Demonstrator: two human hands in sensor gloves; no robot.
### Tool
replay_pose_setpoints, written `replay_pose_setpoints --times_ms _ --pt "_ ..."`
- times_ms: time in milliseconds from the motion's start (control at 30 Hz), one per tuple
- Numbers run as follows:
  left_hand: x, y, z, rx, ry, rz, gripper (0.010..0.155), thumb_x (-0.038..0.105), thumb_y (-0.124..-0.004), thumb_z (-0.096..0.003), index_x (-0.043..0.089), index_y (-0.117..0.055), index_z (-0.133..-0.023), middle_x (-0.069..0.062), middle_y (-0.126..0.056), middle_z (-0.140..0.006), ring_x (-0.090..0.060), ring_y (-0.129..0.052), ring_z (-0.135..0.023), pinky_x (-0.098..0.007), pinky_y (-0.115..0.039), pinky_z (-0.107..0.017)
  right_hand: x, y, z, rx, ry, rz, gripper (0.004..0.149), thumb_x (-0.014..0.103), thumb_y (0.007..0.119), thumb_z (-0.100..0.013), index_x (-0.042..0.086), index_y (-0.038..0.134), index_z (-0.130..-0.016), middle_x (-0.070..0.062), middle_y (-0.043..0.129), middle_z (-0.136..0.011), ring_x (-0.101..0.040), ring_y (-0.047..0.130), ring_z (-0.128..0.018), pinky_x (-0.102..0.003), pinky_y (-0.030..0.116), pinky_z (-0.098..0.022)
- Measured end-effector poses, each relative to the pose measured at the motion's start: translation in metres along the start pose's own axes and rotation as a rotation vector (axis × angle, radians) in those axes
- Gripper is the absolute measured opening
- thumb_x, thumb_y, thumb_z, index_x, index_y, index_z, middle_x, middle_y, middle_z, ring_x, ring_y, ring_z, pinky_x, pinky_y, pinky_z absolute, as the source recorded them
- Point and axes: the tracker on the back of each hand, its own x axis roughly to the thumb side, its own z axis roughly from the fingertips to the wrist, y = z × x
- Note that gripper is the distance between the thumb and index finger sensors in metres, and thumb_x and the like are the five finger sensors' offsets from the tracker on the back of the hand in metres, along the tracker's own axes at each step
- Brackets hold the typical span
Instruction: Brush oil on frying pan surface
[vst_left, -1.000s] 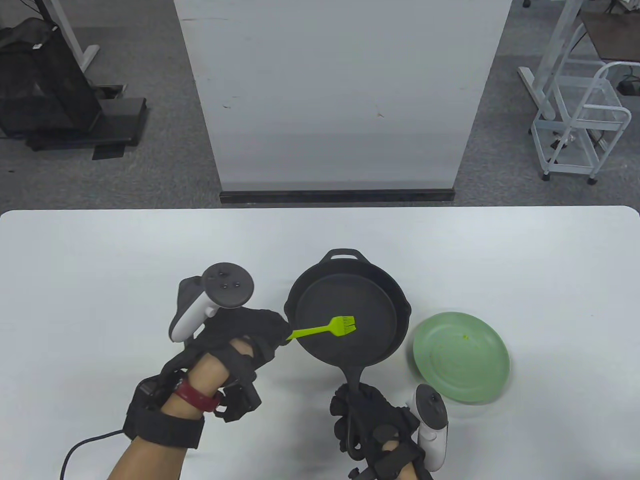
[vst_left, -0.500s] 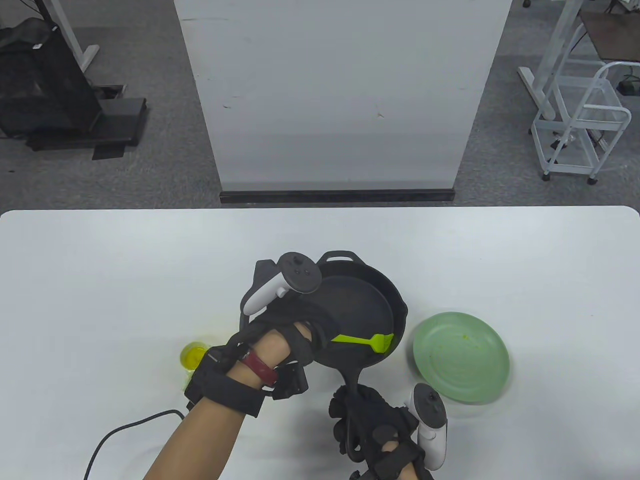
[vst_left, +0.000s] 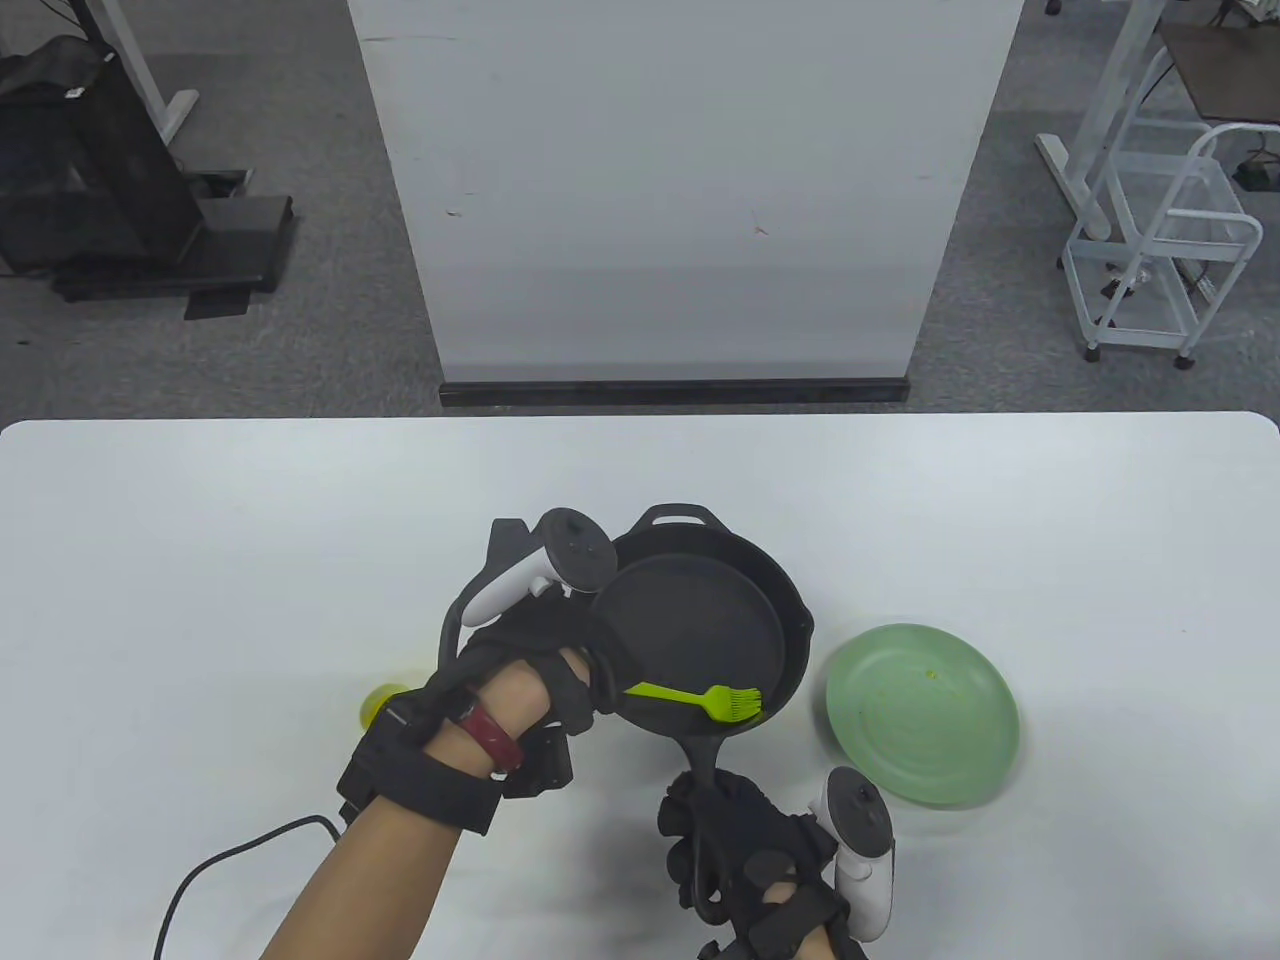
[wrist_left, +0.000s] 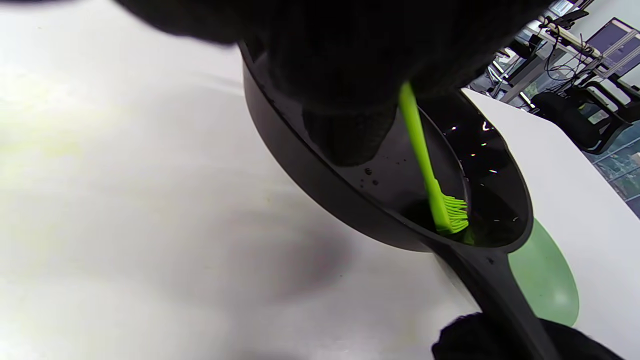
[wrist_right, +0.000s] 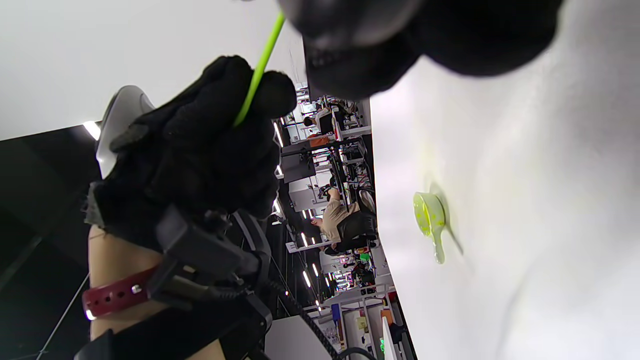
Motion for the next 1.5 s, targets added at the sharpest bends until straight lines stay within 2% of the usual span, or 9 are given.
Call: replay_pose_setpoints --times_ms 267,500,767,933,1000,1100,1200,1367,1500 --pt "-0.014 0.009 0.014 0.016 0.065 -0.055 0.046 0.049 -0.077 -0.0473 0.013 -0.096 -0.070 0.006 -0.099 -0.024 -0.017 -0.090 -0.002 -0.039 -0.085 -0.006 0.000 0.000 0.000 -0.006 0.006 -0.001 0.055 0.037 0.061 -0.049 -0.004 0.052 -0.086 -0.025 0.070 -0.074 -0.016 0.091 -0.035 -0.027 0.086 -0.020" --pt "-0.014 0.016 0.028 0.062 0.078 -0.128 0.046 0.048 -0.076 -0.0472 0.013 -0.096 -0.069 0.006 -0.099 -0.024 -0.018 -0.090 -0.002 -0.040 -0.085 -0.007 0.000 0.001 0.000 -0.006 0.011 -0.013 0.055 0.037 0.061 -0.049 -0.003 0.052 -0.086 -0.025 0.070 -0.075 -0.016 0.091 -0.035 -0.026 0.086 -0.020" --pt "-0.007 0.032 0.053 0.157 0.113 -0.227 0.046 0.047 -0.077 -0.0472 0.012 -0.095 -0.070 0.006 -0.099 -0.024 -0.017 -0.090 -0.001 -0.040 -0.085 -0.006 0.000 0.003 0.000 -0.008 0.012 0.014 0.055 0.036 0.062 -0.049 -0.003 0.052 -0.085 -0.025 0.070 -0.074 -0.017 0.091 -0.035 -0.027 0.086 -0.020" --pt "-0.001 0.045 0.075 0.255 0.100 -0.251 0.046 0.046 -0.078 -0.0471 0.010 -0.094 -0.071 0.006 -0.099 -0.024 -0.018 -0.090 -0.001 -0.040 -0.085 -0.006 -0.001 0.003 0.000 -0.013 0.019 0.006 0.055 0.036 0.062 -0.049 -0.003 0.052 -0.085 -0.025 0.069 -0.075 -0.017 0.091 -0.035 -0.027 0.085 -0.020" --pt "0.005 0.047 0.083 0.315 0.120 -0.314 0.046 0.046 -0.078 -0.0471 0.010 -0.094 -0.071 0.006 -0.099 -0.024 -0.018 -0.090 -0.001 -0.040 -0.085 -0.006 -0.001 0.003 0.000 -0.013 0.021 0.004 0.055 0.036 0.062 -0.049 -0.003 0.052 -0.085 -0.025 0.069 -0.075 -0.017 0.091 -0.035 -0.027 0.085 -0.020" --pt "0.013 0.042 0.083 0.362 0.158 -0.412 0.046 0.046 -0.078 -0.0470 0.010 -0.094 -0.071 0.006 -0.099 -0.024 -0.018 -0.090 -0.001 -0.040 -0.085 -0.006 -0.001 0.003 0.000 -0.010 0.019 0.008 0.055 0.036 0.062 -0.049 -0.003 0.052 -0.085 -0.025 0.069 -0.075 -0.017 0.091 -0.035 -0.027 0.085 -0.020" --pt "0.021 0.031 0.074 0.349 0.164 -0.468 0.046 0.046 -0.078 -0.0471 0.010 -0.094 -0.071 0.006 -0.099 -0.024 -0.017 -0.090 -0.001 -0.040 -0.085 -0.006 -0.002 0.003 0.000 -0.011 0.018 0.012 0.055 0.036 0.062 -0.049 -0.004 0.052 -0.085 -0.026 0.069 -0.074 -0.017 0.091 -0.035 -0.028 0.086 -0.019" --pt "0.031 0.012 0.059 0.257 0.121 -0.452 0.046 0.046 -0.076 -0.0476 0.010 -0.093 -0.071 0.007 -0.098 -0.024 -0.017 -0.090 -0.001 -0.039 -0.085 -0.006 -0.002 0.004 0.000 -0.001 0.013 0.011 0.055 0.036 0.062 -0.048 -0.004 0.052 -0.085 -0.026 0.070 -0.074 -0.017 0.092 -0.034 -0.027 0.086 -0.019" --pt "0.035 0.004 0.051 0.225 0.083 -0.406 0.047 0.046 -0.074 -0.0478 0.009 -0.092 -0.070 0.008 -0.098 -0.024 -0.016 -0.090 0.000 -0.039 -0.085 -0.005 -0.003 0.003 -0.001 -0.007 0.014 0.009 0.055 0.035 0.062 -0.048 -0.005 0.051 -0.085 -0.026 0.070 -0.074 -0.017 0.092 -0.034 -0.028 0.086 -0.019"
